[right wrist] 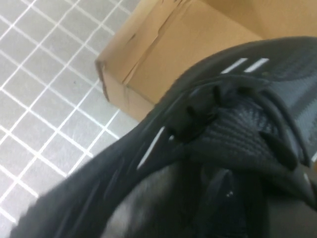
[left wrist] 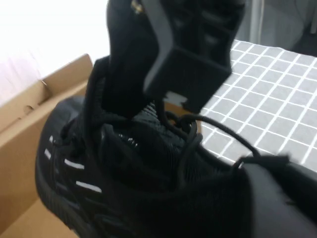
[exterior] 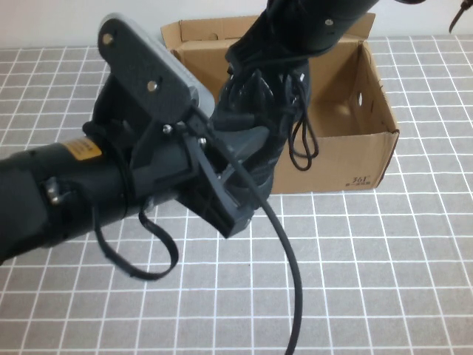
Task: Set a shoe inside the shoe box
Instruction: Hand over the shoe
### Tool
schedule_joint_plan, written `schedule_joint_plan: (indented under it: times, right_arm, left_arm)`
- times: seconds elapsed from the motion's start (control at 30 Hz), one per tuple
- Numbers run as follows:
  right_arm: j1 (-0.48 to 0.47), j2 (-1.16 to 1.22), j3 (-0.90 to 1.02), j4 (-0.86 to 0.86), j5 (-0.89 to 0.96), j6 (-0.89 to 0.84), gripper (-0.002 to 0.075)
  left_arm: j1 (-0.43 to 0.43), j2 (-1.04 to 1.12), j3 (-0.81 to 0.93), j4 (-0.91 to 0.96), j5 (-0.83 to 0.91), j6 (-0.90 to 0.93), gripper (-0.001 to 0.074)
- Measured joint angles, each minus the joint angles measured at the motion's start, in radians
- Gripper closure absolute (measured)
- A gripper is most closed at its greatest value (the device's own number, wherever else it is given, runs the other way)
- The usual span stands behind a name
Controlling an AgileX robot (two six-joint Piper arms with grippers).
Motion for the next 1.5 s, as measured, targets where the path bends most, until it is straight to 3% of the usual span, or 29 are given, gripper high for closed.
schedule_joint_plan:
  times: [0.2, 0.33, 0.83, 1.5]
  right_arm:
    - [-0.032, 0.037, -0.064, 0.005, 0.002, -0.002, 0.0732]
    - [-0.045, 0.053, -0.096, 0.007, 0.002, -0.003, 0.0732]
    - [-0.048, 0.069, -0.114, 0.054, 0.002, -0.021, 0.0732]
    - [-0.048, 0.069, -0.114, 0.091, 0.002, -0.048, 0.0732]
  left_arm:
    - [0.0, 0.021, 0.0, -0.002, -0.057, -0.002, 0.0265]
    - [0.0, 0.022, 0.0, -0.05, -0.12, -0.019, 0.0154]
    - [0.0, 0.035, -0.002, -0.144, -0.127, -0.026, 0.0127]
    - [0.0, 0.206, -0.002, -0.159, -0.383, -0.016, 0.0126]
